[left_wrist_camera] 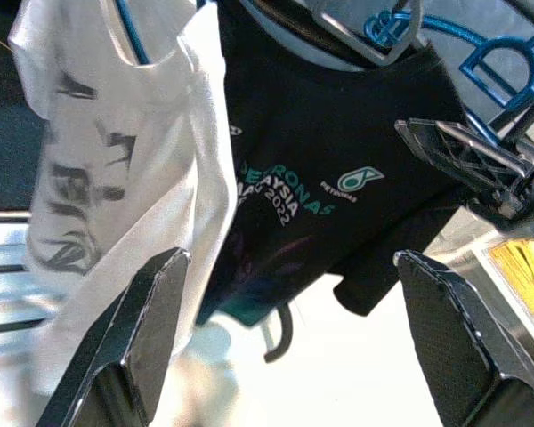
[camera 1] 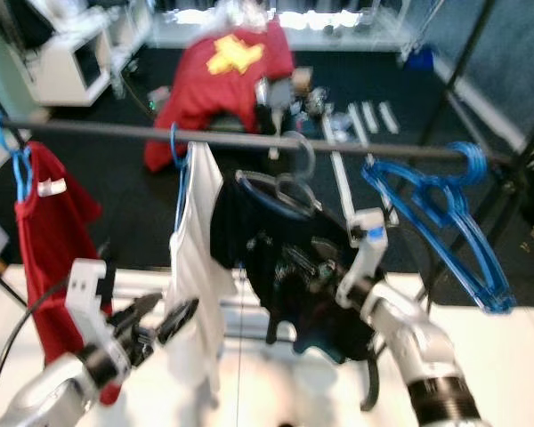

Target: Hang hanger

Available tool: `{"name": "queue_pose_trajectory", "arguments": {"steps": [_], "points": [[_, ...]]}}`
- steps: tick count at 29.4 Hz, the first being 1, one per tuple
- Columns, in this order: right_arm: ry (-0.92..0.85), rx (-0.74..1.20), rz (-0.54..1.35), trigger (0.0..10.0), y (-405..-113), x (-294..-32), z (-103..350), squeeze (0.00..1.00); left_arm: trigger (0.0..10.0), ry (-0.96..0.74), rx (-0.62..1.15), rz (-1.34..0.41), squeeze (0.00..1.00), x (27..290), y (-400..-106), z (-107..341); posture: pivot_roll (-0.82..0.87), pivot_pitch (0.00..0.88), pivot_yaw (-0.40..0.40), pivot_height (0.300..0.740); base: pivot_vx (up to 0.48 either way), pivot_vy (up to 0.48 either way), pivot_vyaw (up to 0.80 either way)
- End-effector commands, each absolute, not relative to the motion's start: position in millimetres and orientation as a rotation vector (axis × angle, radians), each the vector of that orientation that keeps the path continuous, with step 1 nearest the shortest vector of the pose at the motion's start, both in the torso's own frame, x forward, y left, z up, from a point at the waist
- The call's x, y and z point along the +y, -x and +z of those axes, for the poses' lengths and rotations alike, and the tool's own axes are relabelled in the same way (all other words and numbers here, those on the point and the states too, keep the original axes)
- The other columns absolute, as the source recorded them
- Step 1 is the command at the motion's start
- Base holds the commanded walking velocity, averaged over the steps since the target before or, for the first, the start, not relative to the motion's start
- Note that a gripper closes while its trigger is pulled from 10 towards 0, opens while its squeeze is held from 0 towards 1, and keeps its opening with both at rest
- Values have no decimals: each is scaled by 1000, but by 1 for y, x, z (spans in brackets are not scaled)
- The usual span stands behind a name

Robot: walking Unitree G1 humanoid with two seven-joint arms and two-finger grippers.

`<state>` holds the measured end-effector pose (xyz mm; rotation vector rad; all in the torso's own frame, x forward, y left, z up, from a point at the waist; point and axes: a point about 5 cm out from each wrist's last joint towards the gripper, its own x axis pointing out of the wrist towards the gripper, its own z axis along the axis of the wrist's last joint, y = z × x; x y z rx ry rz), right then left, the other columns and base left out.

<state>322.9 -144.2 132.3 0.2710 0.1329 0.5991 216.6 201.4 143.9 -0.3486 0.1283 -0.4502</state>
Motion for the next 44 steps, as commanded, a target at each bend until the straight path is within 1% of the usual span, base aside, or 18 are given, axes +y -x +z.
{"name": "queue_pose_trajectory", "arguments": {"steps": [1,2,5,6,9,14,18,26,36,40,44], "points": [[-269,139,603,10000,-322,-144,130,0,10000,354,136,-451,0,202,-215,143,-110,116,-1,740,-315,0,0],[-269,139,603,10000,-322,-144,130,0,10000,354,136,-451,0,202,-215,143,-110,116,-1,740,-315,0,0],[-262,141,604,10000,-322,-143,130,0,10000,372,92,-361,0,205,-227,143,-110,117,-1,740,0,0,0],[-262,141,604,10000,-322,-143,130,0,10000,372,92,-361,0,205,-227,143,-110,117,-1,740,0,0,0],[-254,143,605,10000,-321,-143,129,0,10000,353,58,-272,0,209,-240,142,-113,116,-1,740,0,104,0],[-250,143,605,10000,-321,-143,129,0,10000,350,46,-257,0,209,-243,144,-113,116,-1,740,0,311,0],[-241,146,609,10000,-322,-141,129,0,10000,299,-26,-218,0,207,-267,161,-115,110,-1,740,0,340,0],[-238,145,608,10000,-321,-141,128,0,10000,285,-45,-224,0,199,-275,165,-117,110,3,740,0,377,0],[-233,149,612,10000,-321,-139,127,0,10000,290,-58,-242,0,176,-284,165,-117,105,1,740,0,380,0],[-233,149,613,10000,-321,-139,127,0,10000,285,-54,-238,0,175,-285,164,-116,104,1,740,0,352,0],[-235,147,615,10000,-321,-139,127,0,10000,281,-48,-213,0,174,-287,162,-114,102,0,740,0,0,0]]}}
